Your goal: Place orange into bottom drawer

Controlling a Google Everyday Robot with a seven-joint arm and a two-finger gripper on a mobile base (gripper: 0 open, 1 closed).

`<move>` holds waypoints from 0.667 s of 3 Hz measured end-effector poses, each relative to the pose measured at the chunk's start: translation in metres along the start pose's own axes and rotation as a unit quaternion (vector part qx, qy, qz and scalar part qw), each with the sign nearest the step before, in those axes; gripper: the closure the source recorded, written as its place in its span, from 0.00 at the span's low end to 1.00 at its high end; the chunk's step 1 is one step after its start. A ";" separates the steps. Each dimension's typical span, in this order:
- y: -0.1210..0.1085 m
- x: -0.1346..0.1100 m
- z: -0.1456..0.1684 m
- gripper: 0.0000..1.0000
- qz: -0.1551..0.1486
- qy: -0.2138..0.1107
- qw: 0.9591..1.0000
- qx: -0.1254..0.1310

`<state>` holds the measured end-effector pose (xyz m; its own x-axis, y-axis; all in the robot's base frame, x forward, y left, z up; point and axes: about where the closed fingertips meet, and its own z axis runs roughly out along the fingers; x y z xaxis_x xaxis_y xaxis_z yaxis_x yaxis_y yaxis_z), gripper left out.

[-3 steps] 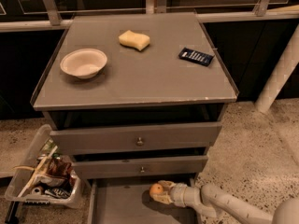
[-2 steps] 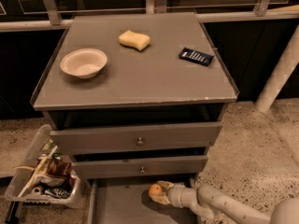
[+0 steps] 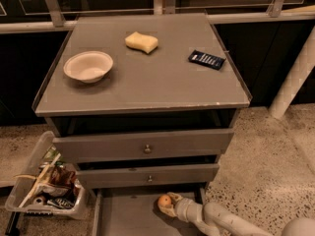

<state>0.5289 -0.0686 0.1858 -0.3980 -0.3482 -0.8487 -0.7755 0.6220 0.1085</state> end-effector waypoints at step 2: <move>-0.002 0.025 0.012 1.00 -0.027 0.017 0.999 -0.018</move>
Offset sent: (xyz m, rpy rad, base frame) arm -0.0068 -0.0019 -0.0379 -0.0509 -0.0073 0.1306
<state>0.5265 -0.0699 0.1581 -0.3704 -0.4043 -0.8362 -0.8136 0.5756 0.0821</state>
